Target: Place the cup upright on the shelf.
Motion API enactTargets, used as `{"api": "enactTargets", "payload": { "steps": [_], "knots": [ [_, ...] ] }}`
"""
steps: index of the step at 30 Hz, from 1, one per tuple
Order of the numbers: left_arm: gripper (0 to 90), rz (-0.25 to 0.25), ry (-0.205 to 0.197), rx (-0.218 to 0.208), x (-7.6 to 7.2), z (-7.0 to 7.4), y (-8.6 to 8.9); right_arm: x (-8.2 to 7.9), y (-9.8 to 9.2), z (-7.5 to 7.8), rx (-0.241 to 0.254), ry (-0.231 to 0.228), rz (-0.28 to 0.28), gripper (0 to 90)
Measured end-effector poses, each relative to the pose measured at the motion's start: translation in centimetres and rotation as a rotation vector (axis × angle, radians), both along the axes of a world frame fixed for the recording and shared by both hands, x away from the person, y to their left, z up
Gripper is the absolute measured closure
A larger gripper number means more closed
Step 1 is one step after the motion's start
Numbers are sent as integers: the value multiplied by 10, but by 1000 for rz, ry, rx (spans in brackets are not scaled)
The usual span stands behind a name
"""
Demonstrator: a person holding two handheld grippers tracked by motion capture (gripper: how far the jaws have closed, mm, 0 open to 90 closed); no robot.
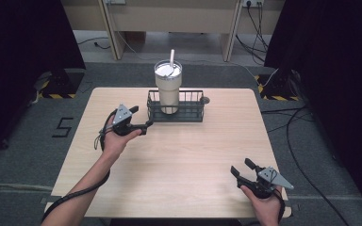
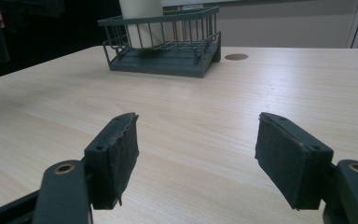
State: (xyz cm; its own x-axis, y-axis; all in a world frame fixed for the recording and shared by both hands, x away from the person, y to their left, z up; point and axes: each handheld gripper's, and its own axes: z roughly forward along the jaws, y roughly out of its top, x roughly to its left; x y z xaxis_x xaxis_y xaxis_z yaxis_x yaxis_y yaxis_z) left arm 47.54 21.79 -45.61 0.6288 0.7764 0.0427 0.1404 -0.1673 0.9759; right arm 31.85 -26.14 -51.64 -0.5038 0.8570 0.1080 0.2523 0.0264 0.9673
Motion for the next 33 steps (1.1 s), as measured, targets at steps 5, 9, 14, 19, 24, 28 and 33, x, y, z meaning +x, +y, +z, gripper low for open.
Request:
{"api": "enactTargets", "payload": {
  "steps": [5, 9, 14, 19, 24, 28, 33],
  "knots": [
    [144, 7, 7, 1, -19, -11, 16, 0, 0, 0, 0, 0, -2, 302],
    [145, 15, 17, -8, -34, -20, 28, 0, 0, 0, -2, 2, -3, 302],
    [145, 22, 27, -14, -50, -30, 40, 0, 1, 0, -5, 1, -5, 302],
    [145, 27, 36, -3, -62, -39, 51, 0, 1, 0, -7, 1, -6, 302],
    [145, 41, 52, 3, -75, -50, 61, 1, 1, 0, -10, -2, -6, 302],
    [145, 55, 57, 10, -81, -56, 66, 1, 1, 0, -13, -2, -3, 302],
    [145, 69, 56, -16, -86, -60, 66, 1, 2, 0, -20, -6, -2, 302]
  ]
}}
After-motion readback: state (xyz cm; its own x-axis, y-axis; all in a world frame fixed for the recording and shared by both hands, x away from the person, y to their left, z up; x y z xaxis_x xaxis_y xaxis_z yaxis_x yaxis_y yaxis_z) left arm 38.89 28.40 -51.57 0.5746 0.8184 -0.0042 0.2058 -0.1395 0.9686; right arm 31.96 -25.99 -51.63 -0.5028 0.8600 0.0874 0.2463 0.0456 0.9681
